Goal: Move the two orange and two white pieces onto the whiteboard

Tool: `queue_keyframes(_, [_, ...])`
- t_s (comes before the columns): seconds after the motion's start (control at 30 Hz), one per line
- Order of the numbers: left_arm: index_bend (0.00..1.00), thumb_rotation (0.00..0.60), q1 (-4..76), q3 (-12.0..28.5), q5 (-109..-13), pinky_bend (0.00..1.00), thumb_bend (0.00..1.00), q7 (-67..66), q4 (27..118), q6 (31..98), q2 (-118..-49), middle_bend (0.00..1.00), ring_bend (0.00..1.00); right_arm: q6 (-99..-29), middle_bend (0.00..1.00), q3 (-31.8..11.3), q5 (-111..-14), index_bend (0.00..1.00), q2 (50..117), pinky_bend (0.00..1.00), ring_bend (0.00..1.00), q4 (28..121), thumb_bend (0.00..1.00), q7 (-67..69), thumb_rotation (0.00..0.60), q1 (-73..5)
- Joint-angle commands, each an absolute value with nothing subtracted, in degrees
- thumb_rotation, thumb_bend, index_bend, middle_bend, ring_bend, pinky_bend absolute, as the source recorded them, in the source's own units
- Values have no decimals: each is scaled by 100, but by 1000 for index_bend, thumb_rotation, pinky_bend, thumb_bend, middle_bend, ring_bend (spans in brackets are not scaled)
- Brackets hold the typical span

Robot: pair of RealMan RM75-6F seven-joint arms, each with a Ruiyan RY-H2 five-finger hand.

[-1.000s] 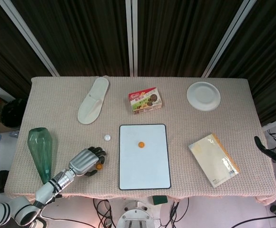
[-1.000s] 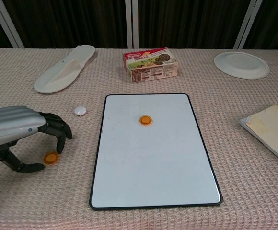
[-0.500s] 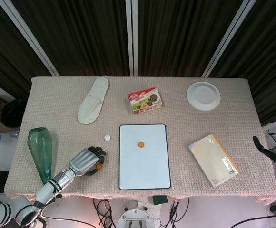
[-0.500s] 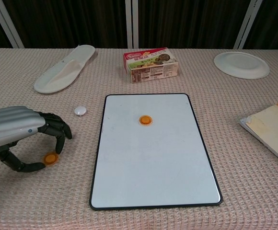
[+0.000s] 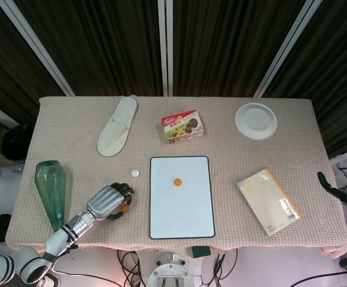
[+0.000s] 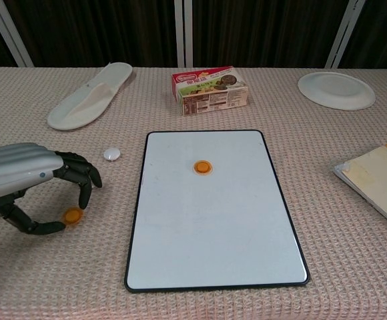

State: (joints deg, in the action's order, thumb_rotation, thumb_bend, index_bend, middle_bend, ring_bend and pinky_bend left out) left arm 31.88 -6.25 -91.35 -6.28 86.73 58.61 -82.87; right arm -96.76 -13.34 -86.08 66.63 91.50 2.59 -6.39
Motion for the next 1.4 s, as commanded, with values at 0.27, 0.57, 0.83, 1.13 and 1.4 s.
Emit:
queue_keyframes(0.27, [518, 600, 3281, -466, -9137, 279, 303, -622, 8887, 5882, -8102, 245, 181, -9708, 0, -1358, -8592, 0, 6667, 0, 0, 9127, 199, 311, 600, -629])
queue_keyframes(0.57, [531, 600, 3808, 9, -8949, 286, 303, -500, 8801, 5397, -8108, 248, 181, -9827, 0, -1398, -8570, 0, 6630, 0, 0, 9128, 203, 337, 600, -565])
queue_keyframes(0.83, [540, 600, 4461, 427, -8548, 289, 303, -320, 8334, 4591, -8634, 262, 181, -9891, 0, -1493, -8444, 0, 6554, 0, 0, 9134, 205, 409, 600, -511])
queue_keyframes(1.13, [546, 600, 5021, 743, -8217, 290, 303, -93, 7642, 4068, -9153, 270, 181, -9911, 0, -1539, -8402, 0, 6479, 0, 0, 9132, 205, 470, 600, -482])
queue_keyframes(1.4, [546, 600, 5211, 851, -8023, 266, 304, -254, 7196, 4137, -9685, 281, 181, -9977, 0, -1560, -8434, 0, 6391, 0, 0, 9205, 206, 441, 600, -447])
